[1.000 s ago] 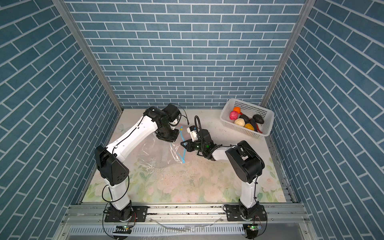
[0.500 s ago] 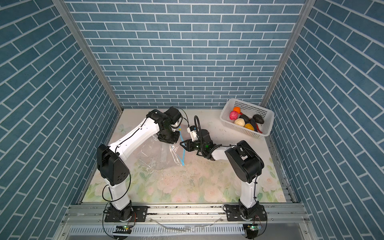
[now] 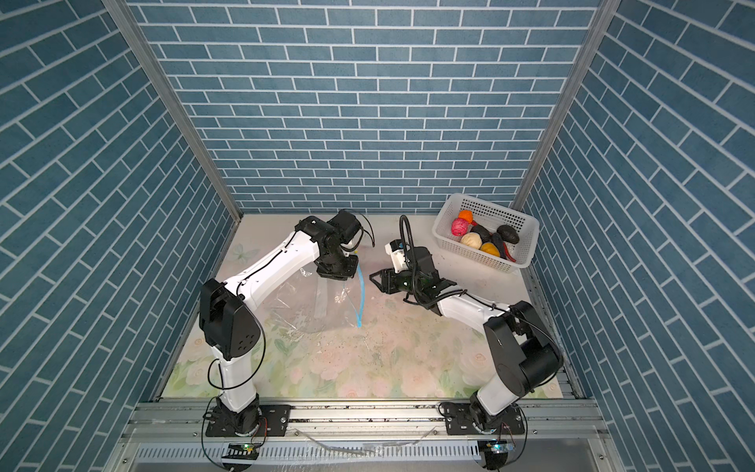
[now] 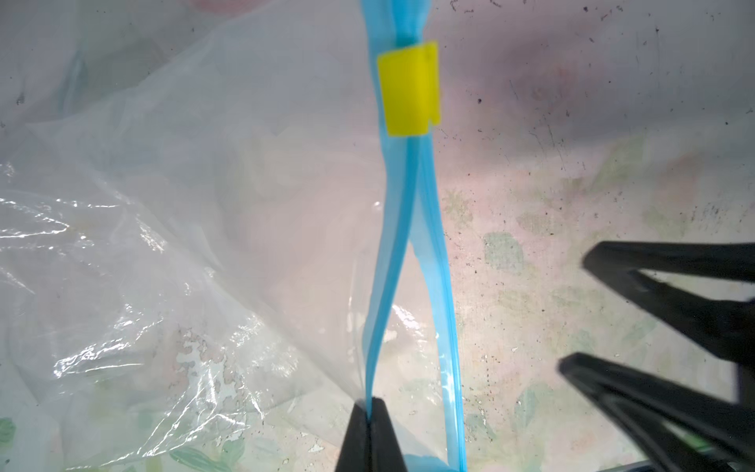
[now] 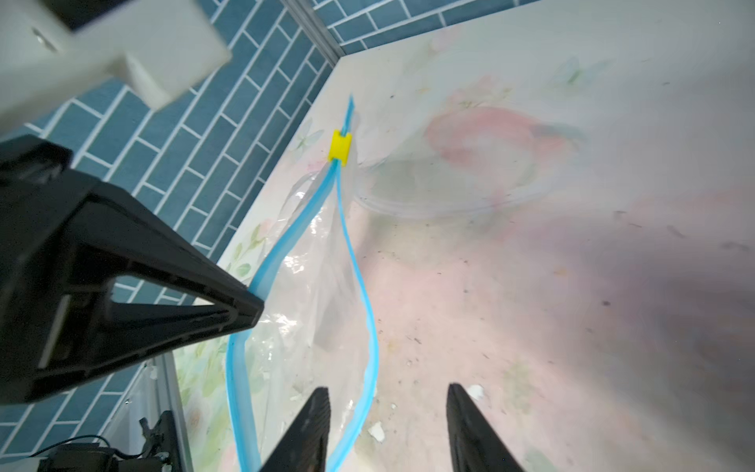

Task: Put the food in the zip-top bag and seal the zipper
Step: 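Hold bag open with left gripper while right gripper moves to basket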

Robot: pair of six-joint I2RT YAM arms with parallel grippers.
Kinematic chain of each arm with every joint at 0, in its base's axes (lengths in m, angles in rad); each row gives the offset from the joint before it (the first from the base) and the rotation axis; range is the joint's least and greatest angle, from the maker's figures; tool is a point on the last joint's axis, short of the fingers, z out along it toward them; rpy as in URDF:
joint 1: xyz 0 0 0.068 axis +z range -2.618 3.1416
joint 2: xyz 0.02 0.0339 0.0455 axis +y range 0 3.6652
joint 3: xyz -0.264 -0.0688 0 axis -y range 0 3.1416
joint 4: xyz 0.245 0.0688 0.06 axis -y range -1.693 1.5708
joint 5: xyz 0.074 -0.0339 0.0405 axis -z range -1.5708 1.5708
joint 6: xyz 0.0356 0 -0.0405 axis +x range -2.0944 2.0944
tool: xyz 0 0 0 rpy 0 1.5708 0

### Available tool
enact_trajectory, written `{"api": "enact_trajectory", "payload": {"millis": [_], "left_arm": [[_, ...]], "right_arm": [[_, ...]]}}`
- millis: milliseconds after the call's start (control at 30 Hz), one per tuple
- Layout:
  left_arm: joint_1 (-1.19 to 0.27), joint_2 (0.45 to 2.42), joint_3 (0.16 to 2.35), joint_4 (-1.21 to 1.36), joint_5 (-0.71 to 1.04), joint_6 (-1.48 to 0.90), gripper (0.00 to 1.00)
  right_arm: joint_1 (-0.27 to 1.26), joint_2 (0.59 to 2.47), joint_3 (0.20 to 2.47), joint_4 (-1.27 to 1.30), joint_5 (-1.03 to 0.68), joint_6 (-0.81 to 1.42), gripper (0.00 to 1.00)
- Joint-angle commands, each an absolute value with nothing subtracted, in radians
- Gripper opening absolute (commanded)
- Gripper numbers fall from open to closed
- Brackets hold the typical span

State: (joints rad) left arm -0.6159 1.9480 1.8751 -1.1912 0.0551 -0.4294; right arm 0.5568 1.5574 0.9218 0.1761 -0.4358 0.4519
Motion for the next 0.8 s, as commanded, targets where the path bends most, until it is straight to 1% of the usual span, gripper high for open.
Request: {"api": "enact_trajectory", "payload": {"millis": [0,133,267,333,500,533,633,733,767], "left_arm": [[-0.620,1.980,1.920,-1.193,0.070,-0.435,0.00],[-0.620,2.001,1.951,-1.199,0.082,-0.431,0.00],[-0.617,2.018,1.975,-1.201,0.092,-0.421,0.00],[-0.615,2.030,1.989,-1.205,0.095,-0.419,0.00],[-0.612,2.047,2.005,-1.203,0.097,-0.410,0.00],[-0.611,2.052,2.011,-1.206,0.099,-0.410,0.00],[-0.608,2.062,2.027,-1.213,0.100,-0.408,0.00],[-0.602,2.067,2.032,-1.210,0.105,-0.405,0.00],[-0.601,2.069,2.033,-1.207,0.109,-0.402,0.00]], "right_arm": [[0.481,1.534,1.066,-0.156,-0.306,0.375,0.48],[0.406,1.591,1.246,-0.383,-0.176,0.365,0.48],[0.344,1.677,1.421,-0.524,-0.120,0.341,0.48],[0.308,1.720,1.493,-0.560,-0.123,0.331,0.49],[0.234,1.828,1.664,-0.618,-0.094,0.279,0.57],[0.225,1.855,1.701,-0.628,-0.065,0.274,0.58],[0.213,1.953,1.841,-0.685,-0.034,0.258,0.63],[0.209,2.069,1.983,-0.770,-0.036,0.221,0.67],[0.208,2.117,2.050,-0.813,-0.027,0.208,0.71]]}}
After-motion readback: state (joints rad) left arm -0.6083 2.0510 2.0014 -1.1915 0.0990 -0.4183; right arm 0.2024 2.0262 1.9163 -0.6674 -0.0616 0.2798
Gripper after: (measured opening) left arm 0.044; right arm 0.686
